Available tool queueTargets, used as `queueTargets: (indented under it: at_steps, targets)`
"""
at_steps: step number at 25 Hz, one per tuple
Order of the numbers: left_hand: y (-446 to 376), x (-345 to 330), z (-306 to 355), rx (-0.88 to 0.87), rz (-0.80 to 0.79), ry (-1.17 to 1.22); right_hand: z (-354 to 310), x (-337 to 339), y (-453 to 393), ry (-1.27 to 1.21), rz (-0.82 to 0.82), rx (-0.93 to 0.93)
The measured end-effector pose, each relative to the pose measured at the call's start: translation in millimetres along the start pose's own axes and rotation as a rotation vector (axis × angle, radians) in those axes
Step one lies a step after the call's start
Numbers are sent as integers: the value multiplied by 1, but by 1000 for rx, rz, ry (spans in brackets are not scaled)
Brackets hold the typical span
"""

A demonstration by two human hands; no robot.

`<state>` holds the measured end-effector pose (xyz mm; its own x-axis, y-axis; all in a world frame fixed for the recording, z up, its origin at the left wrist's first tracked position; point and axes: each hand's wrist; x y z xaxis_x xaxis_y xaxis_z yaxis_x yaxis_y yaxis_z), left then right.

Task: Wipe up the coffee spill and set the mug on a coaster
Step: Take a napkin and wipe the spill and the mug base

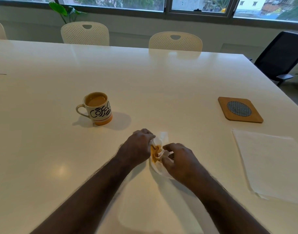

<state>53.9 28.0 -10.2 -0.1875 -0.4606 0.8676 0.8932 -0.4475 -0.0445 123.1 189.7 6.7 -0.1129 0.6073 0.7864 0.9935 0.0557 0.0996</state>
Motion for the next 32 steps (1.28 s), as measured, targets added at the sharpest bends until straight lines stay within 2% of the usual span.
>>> queueTargets:
  at_steps: [2, 4, 7, 9, 14, 17, 22, 26, 32]
  targets:
    - [-3, 2, -1, -18, 4, 5, -2, 0, 7, 47, -166, 26]
    - [-6, 3, 2, -49, -37, 13, 0, -9, 12, 220, -216, 47]
    - [-11, -1, 8, -106, -172, 14, 10, -31, 5, 283, -72, 128]
    - [-14, -3, 7, -95, -237, 0, 12, -36, -4, 274, -42, 137]
    - [-12, 1, 8, -41, -196, -21, 1, -28, -23, 333, 60, 108]
    - [-6, 3, 9, -35, -172, -26, -5, -31, -40, 313, -7, 74]
    - [0, 6, 3, -19, -205, -105, -15, -36, -57, 393, -268, 65]
    - [8, 18, -11, -3, -260, -219, -31, -42, -60, 330, -302, 106]
    - [40, 25, -28, 182, -323, -152, -46, -61, -53, 404, -317, 266]
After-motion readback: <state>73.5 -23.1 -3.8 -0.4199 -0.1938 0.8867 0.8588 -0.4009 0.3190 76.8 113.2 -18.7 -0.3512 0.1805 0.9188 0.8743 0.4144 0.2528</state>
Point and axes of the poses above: each hand's wrist, its own y-axis away from the middle knuckle, its own x-axis out of the back of the hand, z = x × y, and after that the axes turned 2 degrees about -x, right-handed
